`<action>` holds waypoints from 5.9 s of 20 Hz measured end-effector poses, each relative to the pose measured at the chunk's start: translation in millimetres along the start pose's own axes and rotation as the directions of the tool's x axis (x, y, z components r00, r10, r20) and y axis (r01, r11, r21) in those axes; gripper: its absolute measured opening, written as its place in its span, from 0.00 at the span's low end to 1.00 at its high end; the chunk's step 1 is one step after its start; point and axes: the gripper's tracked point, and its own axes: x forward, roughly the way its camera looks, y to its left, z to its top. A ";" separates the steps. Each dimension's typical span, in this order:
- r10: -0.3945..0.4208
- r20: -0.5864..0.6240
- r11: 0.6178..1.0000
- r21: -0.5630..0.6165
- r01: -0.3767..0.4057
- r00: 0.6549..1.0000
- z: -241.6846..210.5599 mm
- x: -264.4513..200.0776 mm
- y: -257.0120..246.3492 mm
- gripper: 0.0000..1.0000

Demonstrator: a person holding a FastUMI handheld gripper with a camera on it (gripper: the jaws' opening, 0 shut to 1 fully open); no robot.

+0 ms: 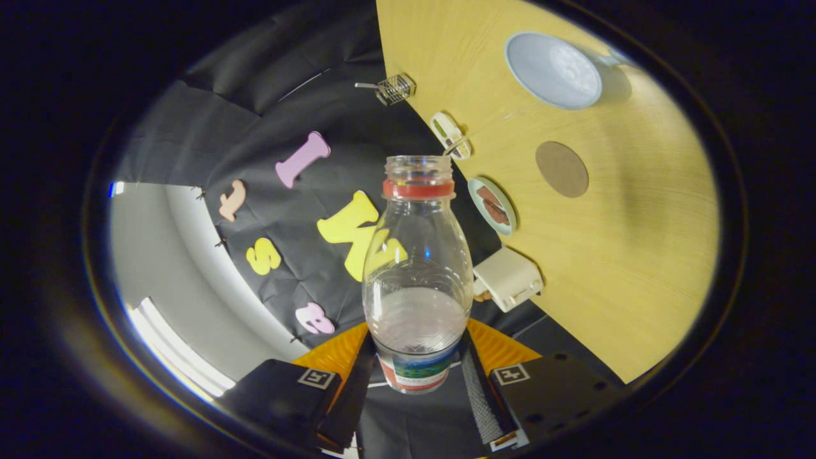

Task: Take the bottle from table, then pour the juice into the cup, finally place the bottle on the coaster

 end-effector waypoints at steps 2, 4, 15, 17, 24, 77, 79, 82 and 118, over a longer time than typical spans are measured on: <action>0.004 0.002 1.000 0.003 -0.004 1.000 1.9 1.5 2.8 0.75; -0.003 0.002 1.000 0.006 0.003 1.000 1.2 0.5 3.0 0.75; -0.060 0.019 0.971 -0.230 0.062 0.998 -9.9 -9.2 -11.2 0.75; -0.076 0.029 0.940 -0.330 0.081 0.997 -11.4 -12.2 -16.4 0.75; -0.181 0.064 0.605 -0.779 0.162 0.981 -32.4 -36.5 -59.6 0.75; -0.273 0.451 -0.547 -0.800 0.248 0.850 124.2 93.3 -132.1 0.78; -0.275 0.457 -0.551 -0.796 0.251 0.846 127.1 94.1 -133.8 0.79; -0.270 0.460 -0.553 -0.793 0.254 0.846 127.5 95.8 -133.8 0.80; 0.067 0.261 -0.470 -0.843 0.261 0.963 -77.5 -117.4 71.7 1.00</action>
